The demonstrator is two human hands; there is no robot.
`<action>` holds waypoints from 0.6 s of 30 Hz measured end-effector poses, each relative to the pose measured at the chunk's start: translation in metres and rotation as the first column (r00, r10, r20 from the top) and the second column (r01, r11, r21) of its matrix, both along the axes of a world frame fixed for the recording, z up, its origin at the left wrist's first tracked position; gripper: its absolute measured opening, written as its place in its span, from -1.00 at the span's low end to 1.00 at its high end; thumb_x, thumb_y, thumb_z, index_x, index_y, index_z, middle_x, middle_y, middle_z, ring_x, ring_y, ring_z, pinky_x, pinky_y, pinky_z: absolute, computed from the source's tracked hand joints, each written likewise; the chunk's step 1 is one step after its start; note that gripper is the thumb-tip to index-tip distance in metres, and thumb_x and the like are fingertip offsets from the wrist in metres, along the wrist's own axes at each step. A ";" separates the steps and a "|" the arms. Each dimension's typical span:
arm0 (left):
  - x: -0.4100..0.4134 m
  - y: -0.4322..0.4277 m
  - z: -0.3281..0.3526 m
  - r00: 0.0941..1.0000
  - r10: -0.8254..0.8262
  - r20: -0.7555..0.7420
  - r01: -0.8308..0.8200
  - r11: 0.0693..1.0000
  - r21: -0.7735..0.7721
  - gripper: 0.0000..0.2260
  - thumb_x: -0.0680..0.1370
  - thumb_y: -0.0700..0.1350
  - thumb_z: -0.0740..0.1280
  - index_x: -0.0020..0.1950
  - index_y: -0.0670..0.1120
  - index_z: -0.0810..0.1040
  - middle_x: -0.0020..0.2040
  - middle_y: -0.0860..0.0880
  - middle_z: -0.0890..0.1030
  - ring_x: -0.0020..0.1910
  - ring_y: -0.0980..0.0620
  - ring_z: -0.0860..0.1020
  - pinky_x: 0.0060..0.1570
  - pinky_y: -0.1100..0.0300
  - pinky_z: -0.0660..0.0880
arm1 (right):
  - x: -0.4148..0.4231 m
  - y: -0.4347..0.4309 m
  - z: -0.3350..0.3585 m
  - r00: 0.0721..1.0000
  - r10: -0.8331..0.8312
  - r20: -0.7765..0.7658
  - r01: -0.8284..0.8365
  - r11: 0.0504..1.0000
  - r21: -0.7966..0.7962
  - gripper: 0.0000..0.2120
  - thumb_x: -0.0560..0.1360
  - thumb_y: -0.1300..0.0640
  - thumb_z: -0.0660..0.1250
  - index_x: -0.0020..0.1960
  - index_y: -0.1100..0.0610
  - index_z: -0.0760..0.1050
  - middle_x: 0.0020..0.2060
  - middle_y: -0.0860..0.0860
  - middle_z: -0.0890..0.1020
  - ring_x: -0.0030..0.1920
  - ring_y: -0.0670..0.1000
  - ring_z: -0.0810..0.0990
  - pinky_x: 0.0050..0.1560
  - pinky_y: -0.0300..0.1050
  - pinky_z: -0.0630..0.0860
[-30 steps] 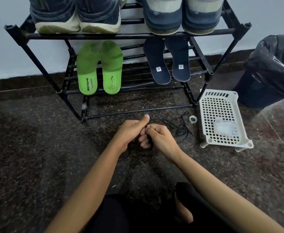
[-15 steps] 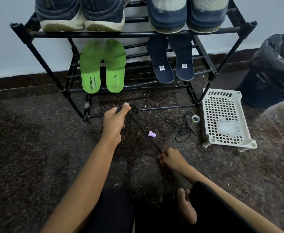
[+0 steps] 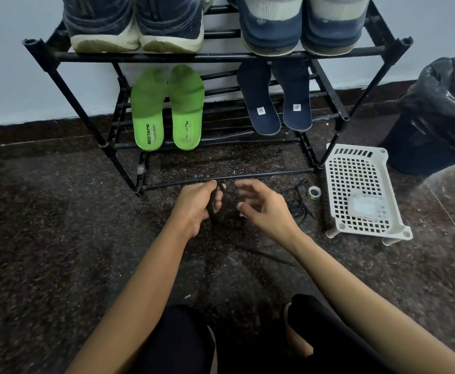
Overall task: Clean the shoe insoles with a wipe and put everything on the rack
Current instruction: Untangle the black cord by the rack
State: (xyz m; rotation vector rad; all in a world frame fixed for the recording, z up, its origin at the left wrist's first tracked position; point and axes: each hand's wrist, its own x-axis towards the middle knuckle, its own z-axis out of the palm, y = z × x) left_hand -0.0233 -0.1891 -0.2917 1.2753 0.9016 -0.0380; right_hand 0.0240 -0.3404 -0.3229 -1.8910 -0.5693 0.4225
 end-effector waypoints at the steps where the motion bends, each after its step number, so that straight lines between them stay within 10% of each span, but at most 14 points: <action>1: 0.000 -0.001 0.002 1.000 -0.012 0.015 0.012 1.000 -0.020 -0.78 0.65 -0.18 0.21 -0.04 -0.22 0.62 -0.32 -0.06 0.58 -0.41 0.11 0.52 -0.38 0.30 0.53 | 0.002 0.003 0.007 0.999 0.034 0.041 -0.035 0.999 0.022 -0.60 0.44 0.31 0.35 0.25 0.05 0.48 0.06 -0.09 0.61 0.11 -0.18 0.56 0.15 -0.29 0.47; 6: -0.002 -0.004 0.006 0.993 -0.110 0.053 0.107 0.993 0.053 -0.83 0.59 -0.18 0.27 -0.06 -0.15 0.67 -0.10 -0.15 0.70 -0.13 -0.03 0.64 0.06 0.02 0.59 | 0.005 0.013 0.016 0.978 0.142 0.152 -0.147 0.989 0.023 -0.48 0.41 0.25 0.36 0.35 0.05 0.38 0.12 -0.05 0.59 0.13 -0.09 0.56 0.19 -0.21 0.46; 18: -0.004 -0.005 0.005 0.903 -0.426 0.049 0.340 0.781 0.525 -0.75 0.63 -0.05 0.28 -0.17 -0.07 0.66 -0.30 0.01 0.69 -0.28 0.11 0.67 -0.16 0.15 0.63 | 0.006 0.004 0.018 0.954 0.216 0.209 -0.231 0.971 0.054 -0.30 0.39 0.46 0.27 0.46 0.07 0.24 0.44 -0.01 0.30 0.44 -0.11 0.24 0.30 -0.40 0.22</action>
